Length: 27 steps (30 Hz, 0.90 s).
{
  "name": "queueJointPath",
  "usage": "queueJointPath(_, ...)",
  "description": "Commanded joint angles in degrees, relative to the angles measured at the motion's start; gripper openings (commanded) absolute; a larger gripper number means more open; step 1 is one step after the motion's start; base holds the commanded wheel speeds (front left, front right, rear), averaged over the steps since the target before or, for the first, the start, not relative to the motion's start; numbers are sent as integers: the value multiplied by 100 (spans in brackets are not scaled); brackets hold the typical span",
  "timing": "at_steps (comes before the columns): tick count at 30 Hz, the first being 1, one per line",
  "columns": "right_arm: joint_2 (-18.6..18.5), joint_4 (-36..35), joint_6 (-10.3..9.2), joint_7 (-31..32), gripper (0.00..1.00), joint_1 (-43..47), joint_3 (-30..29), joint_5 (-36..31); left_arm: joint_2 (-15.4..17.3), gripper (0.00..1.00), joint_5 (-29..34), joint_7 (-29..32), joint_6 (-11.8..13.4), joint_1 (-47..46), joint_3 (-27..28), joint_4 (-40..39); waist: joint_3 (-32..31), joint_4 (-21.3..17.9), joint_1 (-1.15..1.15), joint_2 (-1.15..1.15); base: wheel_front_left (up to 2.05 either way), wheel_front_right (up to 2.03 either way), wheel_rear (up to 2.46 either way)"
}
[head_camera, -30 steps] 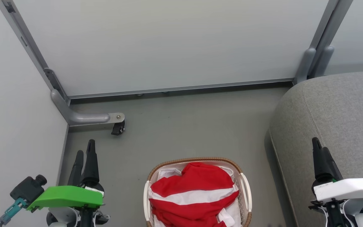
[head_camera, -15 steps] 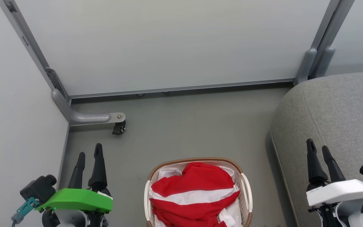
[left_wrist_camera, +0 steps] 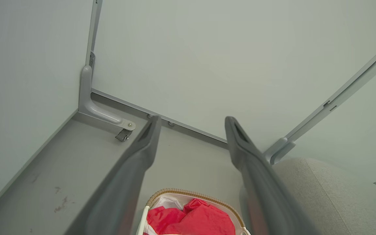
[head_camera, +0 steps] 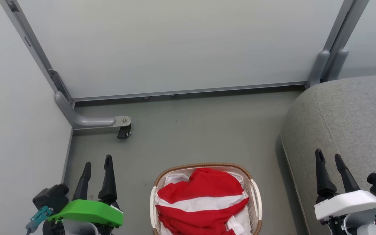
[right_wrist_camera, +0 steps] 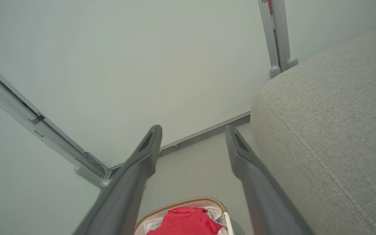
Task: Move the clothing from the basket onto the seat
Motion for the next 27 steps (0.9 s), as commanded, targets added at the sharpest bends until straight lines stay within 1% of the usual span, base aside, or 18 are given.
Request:
queueJointPath(1,-41,-11,1,-62,100,26,-5,-165,41,100,167,-54,-10,34,-29,-4,2,3,0,0,0,0,0)
queueJointPath(27,-56,38,2,-384,100,104,27,-1455,52,100,1210,-383,-87,34,-145,412,3,49,0,0,0,0,0)
